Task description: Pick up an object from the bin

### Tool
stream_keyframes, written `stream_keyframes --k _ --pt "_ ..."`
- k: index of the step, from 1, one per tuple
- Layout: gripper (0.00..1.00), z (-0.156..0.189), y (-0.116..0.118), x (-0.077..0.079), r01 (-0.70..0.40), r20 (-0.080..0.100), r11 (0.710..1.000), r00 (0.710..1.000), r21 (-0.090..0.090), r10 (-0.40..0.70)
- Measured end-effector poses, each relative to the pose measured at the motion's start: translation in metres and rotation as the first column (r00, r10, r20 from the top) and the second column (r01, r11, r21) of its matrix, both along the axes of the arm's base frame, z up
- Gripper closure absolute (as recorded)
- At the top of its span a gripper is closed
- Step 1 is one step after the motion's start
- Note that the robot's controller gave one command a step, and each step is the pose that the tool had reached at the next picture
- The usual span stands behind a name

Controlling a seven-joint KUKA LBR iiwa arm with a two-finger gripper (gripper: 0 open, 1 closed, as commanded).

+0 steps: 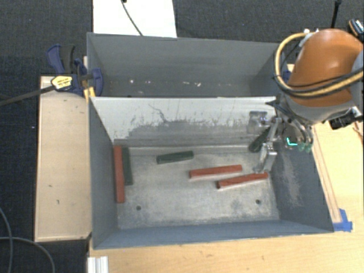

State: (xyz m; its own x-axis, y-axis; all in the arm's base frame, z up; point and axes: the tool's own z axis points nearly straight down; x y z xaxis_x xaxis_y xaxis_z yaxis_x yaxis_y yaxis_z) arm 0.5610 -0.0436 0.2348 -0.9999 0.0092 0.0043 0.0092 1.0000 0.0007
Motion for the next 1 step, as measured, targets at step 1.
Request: stream_keyframes --k 1 --pt "0.0 -0.166 0.0186 -0.0039 -0.188 -0.001 0.982 0.982 0.001 0.188"
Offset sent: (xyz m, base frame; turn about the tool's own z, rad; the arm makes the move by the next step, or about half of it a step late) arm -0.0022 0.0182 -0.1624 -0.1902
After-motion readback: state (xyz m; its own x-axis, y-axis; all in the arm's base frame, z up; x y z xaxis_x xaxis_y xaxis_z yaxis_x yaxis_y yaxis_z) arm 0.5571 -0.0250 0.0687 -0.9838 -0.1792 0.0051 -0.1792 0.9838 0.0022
